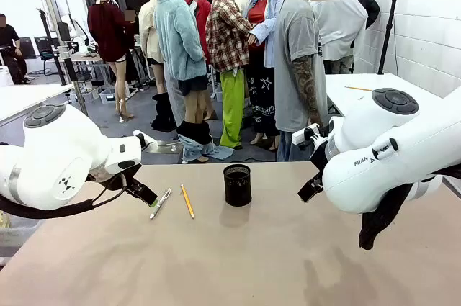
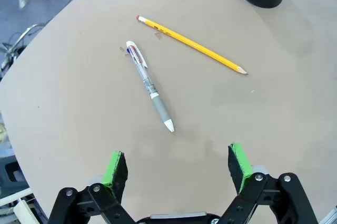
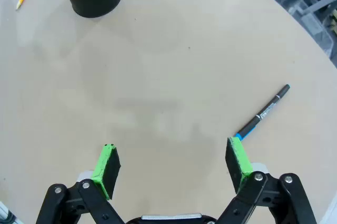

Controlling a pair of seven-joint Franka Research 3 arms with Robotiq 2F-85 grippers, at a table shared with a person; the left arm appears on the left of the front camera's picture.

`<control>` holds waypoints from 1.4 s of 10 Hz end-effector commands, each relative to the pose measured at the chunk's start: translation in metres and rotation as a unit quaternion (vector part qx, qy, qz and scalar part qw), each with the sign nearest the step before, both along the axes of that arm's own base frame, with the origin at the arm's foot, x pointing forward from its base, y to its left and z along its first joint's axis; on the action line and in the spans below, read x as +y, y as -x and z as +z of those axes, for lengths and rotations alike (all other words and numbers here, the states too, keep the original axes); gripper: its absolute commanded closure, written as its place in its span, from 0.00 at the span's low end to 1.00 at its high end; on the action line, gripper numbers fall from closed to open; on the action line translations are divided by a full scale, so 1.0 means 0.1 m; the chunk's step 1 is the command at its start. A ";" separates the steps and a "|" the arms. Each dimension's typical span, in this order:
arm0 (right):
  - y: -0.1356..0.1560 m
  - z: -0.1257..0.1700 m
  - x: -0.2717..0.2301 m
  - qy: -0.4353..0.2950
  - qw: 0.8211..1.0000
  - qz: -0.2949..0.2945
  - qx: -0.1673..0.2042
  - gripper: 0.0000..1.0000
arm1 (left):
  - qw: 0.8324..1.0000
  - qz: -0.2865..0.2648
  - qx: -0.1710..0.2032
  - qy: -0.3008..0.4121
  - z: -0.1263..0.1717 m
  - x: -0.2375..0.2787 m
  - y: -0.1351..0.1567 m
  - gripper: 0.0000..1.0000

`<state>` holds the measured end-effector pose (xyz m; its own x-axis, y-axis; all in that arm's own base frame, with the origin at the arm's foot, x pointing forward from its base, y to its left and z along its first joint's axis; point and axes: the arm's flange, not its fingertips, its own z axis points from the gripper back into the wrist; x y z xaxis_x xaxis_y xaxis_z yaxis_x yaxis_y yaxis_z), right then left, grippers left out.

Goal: Place the pens into the pen holder.
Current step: Pick up a writing instrument from the table and place it into the Pen holder.

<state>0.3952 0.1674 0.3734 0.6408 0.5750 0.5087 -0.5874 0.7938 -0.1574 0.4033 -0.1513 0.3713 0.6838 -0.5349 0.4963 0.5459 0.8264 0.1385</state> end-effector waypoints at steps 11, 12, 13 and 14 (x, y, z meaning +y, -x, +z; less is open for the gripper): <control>0.00 0.00 0.00 0.000 1.000 0.000 0.000 0.00 | 1.000 -0.002 0.000 -0.001 0.00 -0.01 0.01 0.00; 0.08 0.28 -0.20 0.008 0.999 -0.019 -0.041 0.00 | 0.998 -0.008 -0.055 0.001 0.28 0.16 0.04 0.00; 0.20 0.59 -0.51 0.013 0.994 -0.063 -0.084 0.00 | 0.997 0.014 -0.079 0.012 0.56 0.47 0.09 0.00; 0.38 0.90 -0.84 0.027 0.985 -0.111 -0.127 0.00 | 0.991 0.057 -0.119 -0.004 0.84 0.83 0.20 0.00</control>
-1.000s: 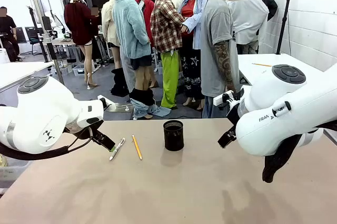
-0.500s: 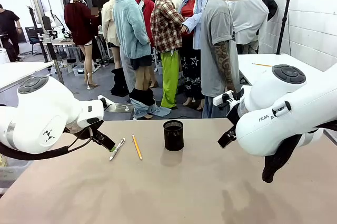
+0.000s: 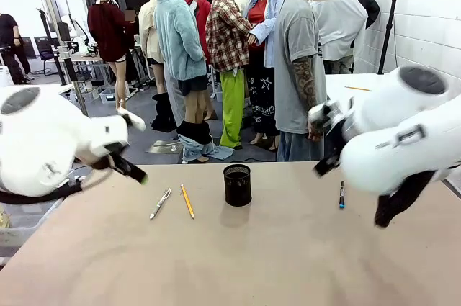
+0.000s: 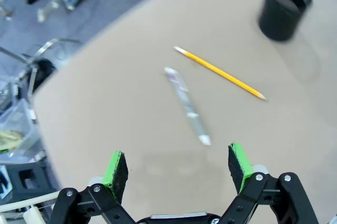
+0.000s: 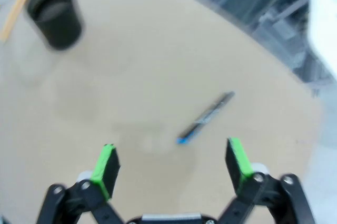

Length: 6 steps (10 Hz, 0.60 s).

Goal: Place the pens into the pen holder.
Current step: Pick up a writing instrument from the table and place it into the Pen holder.

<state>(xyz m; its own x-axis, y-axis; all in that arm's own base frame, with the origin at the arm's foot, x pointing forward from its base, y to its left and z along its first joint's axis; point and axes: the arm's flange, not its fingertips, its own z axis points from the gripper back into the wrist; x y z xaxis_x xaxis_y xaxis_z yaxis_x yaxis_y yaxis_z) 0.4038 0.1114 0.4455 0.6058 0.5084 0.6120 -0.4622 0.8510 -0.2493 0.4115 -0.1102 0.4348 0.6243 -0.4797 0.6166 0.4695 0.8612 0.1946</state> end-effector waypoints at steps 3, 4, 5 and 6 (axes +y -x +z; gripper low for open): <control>1.37 0.69 -1.29 0.023 0.966 -0.227 -0.125 0.00 | 0.983 0.159 -0.071 -0.064 0.66 1.47 1.01 0.00; 1.63 0.67 -1.53 0.012 0.953 -0.269 -0.136 0.00 | 0.976 0.201 -0.073 -0.050 0.64 1.72 1.25 0.00; 1.85 0.59 -1.69 -0.003 0.944 -0.300 -0.141 0.00 | 0.969 0.232 -0.073 -0.039 0.57 1.89 1.40 0.00; 2.04 0.50 -1.78 -0.017 0.936 -0.320 -0.147 0.00 | 0.968 0.240 -0.064 -0.024 0.48 2.02 1.48 0.00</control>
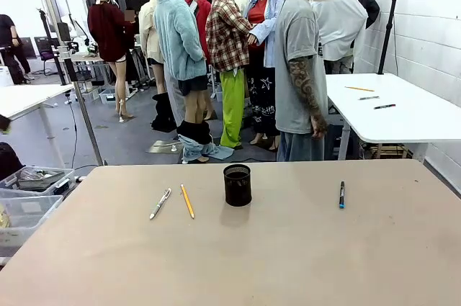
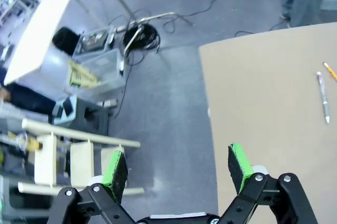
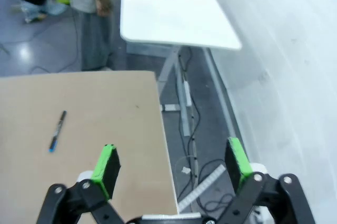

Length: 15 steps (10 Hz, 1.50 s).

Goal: Place the pens into the pen holder.
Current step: Pick up a writing instrument from the table and place it into the Pen holder.

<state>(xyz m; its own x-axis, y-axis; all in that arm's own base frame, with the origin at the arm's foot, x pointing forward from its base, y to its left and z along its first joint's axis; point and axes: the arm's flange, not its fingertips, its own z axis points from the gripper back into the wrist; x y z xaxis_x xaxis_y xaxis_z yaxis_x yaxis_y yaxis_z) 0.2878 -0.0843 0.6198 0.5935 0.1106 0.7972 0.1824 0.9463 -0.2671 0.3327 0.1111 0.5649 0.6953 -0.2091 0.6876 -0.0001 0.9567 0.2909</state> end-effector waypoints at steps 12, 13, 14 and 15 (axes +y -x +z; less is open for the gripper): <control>-2.08 -1.92 1.97 0.010 0.955 0.129 0.267 0.00 | 1.000 0.010 0.010 0.014 -0.05 0.14 0.05 0.00; -1.85 -1.90 1.87 0.020 0.956 0.166 0.241 0.00 | 1.000 0.010 0.010 0.014 -0.05 0.14 0.05 0.00; -1.85 -1.90 1.87 0.020 0.956 0.166 0.241 0.00 | 1.000 0.010 0.010 0.014 -0.05 0.14 0.05 0.00; -1.85 -1.90 1.87 0.020 0.956 0.166 0.241 0.00 | 1.000 0.010 0.010 0.014 -0.05 0.14 0.05 0.00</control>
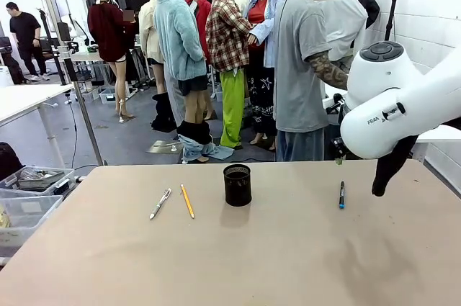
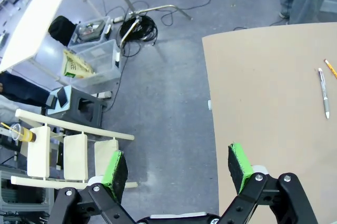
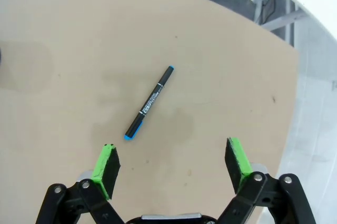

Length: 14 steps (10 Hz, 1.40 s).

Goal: Place the pens into the pen holder.
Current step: Pick up a writing instrument from the table and place it into the Pen holder.

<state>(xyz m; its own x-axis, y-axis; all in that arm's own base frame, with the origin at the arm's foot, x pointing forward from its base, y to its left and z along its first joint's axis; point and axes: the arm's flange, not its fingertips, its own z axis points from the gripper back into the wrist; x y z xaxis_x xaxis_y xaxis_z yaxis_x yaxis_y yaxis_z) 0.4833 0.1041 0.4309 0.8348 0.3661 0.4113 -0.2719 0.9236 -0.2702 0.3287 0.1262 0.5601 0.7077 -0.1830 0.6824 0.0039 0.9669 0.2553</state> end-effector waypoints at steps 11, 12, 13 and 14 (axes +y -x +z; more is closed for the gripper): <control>-1.03 -1.03 -0.32 -0.121 0.967 -0.061 0.214 0.00 | 1.000 0.009 0.001 -0.005 0.00 -0.01 0.01 0.00; -1.08 -1.08 -0.30 -0.113 0.966 -0.065 0.224 0.00 | 1.000 0.009 0.001 -0.005 0.00 -0.01 0.01 0.00; -1.12 -1.11 -0.28 -0.111 0.965 -0.069 0.227 0.00 | 1.000 0.009 0.001 -0.005 0.00 -0.01 0.01 0.00; -1.16 -1.17 -0.27 -0.113 0.962 -0.073 0.237 0.00 | 1.000 0.009 0.001 -0.005 0.00 -0.01 0.01 0.00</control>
<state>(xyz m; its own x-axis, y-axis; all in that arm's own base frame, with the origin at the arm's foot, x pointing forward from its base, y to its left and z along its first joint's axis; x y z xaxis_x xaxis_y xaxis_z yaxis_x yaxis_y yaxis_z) 0.5889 0.0730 0.3137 0.9788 0.1967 0.0565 -0.2008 0.9763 0.0802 0.3286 0.1264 0.5602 0.7077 -0.1825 0.6826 0.0030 0.9668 0.2554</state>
